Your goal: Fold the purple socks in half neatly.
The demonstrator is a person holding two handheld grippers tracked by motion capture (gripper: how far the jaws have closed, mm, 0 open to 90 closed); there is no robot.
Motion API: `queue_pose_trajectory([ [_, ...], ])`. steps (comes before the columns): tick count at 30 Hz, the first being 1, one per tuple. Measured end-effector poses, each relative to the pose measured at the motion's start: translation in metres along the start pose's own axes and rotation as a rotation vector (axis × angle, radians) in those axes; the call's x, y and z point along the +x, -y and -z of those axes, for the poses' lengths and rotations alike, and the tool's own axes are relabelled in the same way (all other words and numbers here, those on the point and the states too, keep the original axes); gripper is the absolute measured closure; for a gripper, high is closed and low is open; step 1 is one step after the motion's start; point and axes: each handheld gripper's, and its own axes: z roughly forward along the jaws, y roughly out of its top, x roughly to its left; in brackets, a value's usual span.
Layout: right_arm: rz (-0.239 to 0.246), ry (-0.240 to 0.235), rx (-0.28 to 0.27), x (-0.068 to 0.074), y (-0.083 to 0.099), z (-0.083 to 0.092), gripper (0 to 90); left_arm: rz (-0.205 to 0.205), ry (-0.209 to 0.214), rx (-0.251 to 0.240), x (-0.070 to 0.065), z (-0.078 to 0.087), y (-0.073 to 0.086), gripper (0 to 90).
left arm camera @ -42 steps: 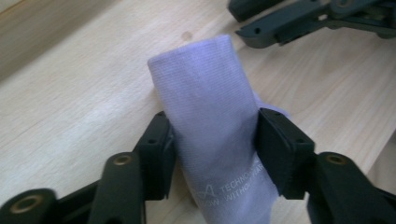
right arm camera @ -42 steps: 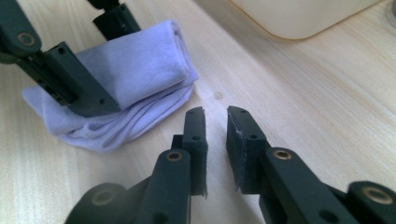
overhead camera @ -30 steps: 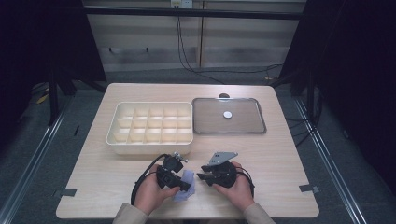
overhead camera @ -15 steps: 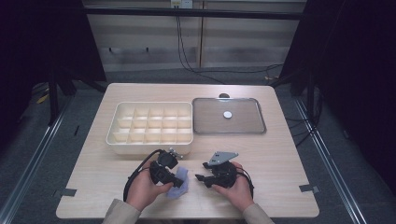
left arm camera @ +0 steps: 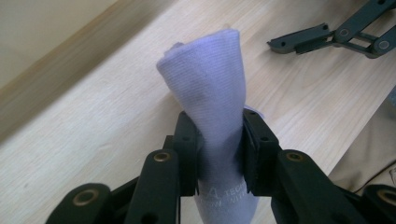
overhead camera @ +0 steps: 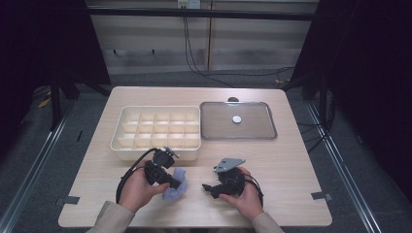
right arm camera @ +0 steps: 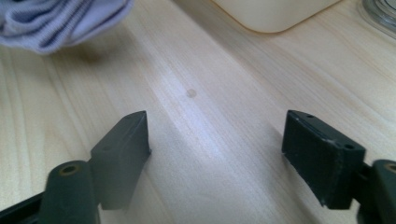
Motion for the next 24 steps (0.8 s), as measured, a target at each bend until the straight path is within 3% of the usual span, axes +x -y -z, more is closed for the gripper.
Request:
queue_pose_trajectory([
  [5,-0.007,0.007,0.012,0.000,0.000,-0.001,13.6,0.016,-0.008,0.001,0.007,0.009,0.003,70.4],
  [24,-0.002,0.001,0.016,0.000,-0.001,-0.002,12.7,0.059,-0.030,-0.010,0.028,0.036,0.006,70.3],
])
